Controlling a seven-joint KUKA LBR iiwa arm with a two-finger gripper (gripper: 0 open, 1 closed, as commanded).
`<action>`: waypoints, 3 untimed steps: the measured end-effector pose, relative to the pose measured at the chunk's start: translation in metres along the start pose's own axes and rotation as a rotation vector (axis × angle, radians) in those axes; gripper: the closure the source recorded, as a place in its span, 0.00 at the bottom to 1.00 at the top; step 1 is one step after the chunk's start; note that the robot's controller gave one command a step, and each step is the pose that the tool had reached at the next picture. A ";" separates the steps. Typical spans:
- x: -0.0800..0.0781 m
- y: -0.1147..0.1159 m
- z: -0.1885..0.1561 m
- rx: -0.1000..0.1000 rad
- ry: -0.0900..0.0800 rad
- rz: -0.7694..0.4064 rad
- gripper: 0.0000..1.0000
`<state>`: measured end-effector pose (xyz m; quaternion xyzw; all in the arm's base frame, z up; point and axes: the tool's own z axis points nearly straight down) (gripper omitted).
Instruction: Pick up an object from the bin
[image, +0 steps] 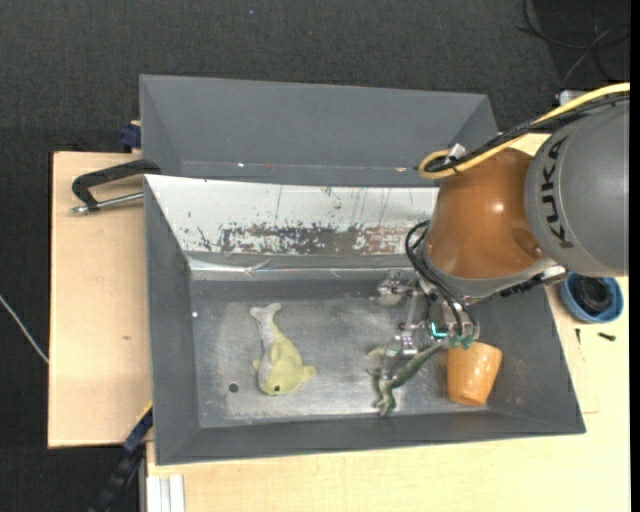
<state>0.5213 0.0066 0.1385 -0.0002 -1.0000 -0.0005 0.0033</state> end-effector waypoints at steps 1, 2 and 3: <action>-0.003 -0.067 0.066 0.002 -0.010 -0.176 0.00; -0.003 -0.066 0.067 0.001 -0.009 -0.177 1.00; -0.009 -0.106 -0.112 0.007 -0.021 -0.359 1.00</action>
Offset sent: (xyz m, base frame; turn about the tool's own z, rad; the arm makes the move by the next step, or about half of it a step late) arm 0.0015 -0.0666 -0.0673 -0.1785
